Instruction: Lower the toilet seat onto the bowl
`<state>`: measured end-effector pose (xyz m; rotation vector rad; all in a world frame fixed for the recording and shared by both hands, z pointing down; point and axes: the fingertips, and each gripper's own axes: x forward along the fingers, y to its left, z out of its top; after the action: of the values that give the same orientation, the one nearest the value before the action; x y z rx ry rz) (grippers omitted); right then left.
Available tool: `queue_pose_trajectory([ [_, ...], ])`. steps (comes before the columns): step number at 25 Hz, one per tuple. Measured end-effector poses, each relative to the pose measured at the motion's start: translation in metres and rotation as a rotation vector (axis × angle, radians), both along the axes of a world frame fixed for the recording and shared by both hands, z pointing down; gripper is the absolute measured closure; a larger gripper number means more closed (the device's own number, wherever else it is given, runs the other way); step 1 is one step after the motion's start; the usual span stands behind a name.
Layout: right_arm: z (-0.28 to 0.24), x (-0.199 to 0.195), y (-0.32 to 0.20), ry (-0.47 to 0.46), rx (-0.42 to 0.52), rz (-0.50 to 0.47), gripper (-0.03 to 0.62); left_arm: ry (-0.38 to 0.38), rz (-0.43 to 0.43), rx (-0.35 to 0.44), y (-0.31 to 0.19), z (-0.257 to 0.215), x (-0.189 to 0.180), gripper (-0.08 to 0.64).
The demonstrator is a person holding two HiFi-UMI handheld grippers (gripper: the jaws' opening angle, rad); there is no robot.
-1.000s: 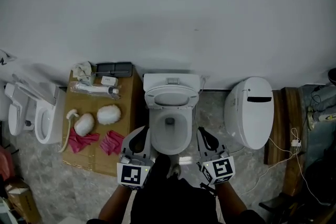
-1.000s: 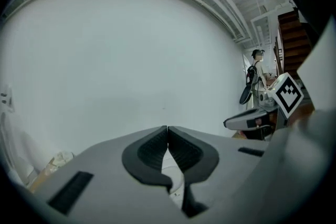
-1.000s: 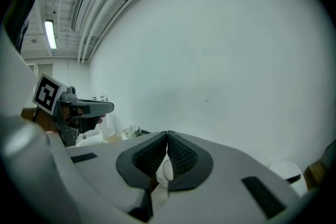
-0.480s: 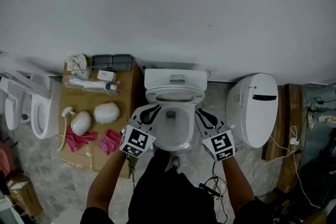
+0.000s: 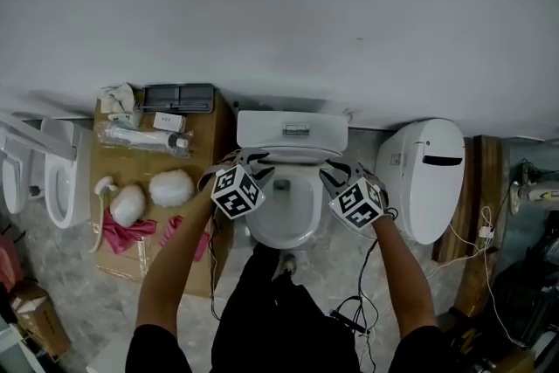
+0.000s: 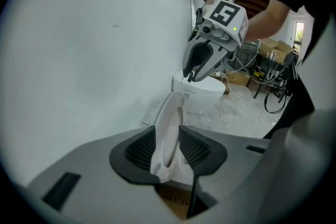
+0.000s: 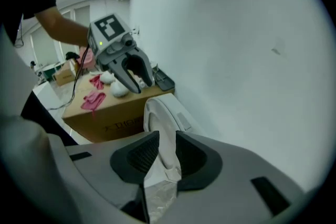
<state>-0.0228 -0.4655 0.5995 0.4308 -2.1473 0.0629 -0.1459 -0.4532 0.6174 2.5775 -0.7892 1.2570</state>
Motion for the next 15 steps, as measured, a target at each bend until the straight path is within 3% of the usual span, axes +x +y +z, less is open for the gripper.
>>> queue_pose_trajectory([
  [6, 0.053, 0.008, -0.024, 0.127, 0.001, -0.067, 0.477, -0.081, 0.049, -0.015, -0.016, 0.031, 0.000, 0.414],
  [15, 0.079, 0.011, -0.039, 0.198, 0.027, -0.103, 0.502, -0.091, 0.059, -0.021, -0.025, 0.040, -0.001, 0.414],
])
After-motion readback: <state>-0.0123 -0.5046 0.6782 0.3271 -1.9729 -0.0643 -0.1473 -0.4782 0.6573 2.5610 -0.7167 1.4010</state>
